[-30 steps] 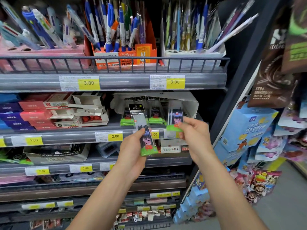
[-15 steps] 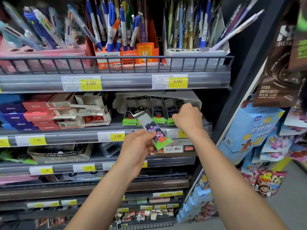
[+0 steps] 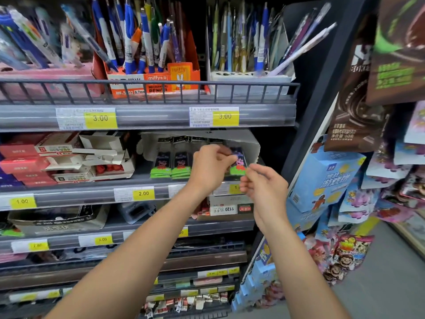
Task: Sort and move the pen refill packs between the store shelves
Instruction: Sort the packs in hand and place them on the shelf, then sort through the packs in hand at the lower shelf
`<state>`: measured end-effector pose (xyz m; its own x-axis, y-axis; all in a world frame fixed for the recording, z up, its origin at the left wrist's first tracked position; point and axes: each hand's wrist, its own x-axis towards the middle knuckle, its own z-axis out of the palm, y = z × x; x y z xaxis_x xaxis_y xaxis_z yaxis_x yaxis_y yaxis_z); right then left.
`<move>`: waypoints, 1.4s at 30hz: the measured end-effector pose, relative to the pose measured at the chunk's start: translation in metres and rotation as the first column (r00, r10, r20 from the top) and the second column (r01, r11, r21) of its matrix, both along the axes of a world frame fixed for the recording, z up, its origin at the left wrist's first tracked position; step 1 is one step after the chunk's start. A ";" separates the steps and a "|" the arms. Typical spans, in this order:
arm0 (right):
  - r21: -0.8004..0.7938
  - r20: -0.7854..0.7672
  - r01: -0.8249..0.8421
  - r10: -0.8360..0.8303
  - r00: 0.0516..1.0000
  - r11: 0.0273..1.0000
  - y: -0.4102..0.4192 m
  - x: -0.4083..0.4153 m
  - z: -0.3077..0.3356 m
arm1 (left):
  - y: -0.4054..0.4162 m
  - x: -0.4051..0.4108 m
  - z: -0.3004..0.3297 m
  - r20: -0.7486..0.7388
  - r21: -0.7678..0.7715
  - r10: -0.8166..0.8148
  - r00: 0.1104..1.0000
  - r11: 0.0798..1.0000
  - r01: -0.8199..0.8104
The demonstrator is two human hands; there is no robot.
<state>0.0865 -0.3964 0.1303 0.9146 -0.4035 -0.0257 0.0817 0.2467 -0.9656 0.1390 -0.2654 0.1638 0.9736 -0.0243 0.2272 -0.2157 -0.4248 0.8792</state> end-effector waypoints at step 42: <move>-0.897 -0.267 -0.440 0.750 0.606 0.037 0.502 -0.051 -0.124 | 0.515 -0.231 -0.174 0.026 0.762 0.615 0.788 0.498 -0.413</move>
<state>0.0360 0.1051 0.0059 0.7488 0.6538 0.1092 0.5809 -0.5679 -0.5832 -0.0921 0.2494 -0.0100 0.8811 0.4472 0.1537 0.4060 -0.8821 0.2390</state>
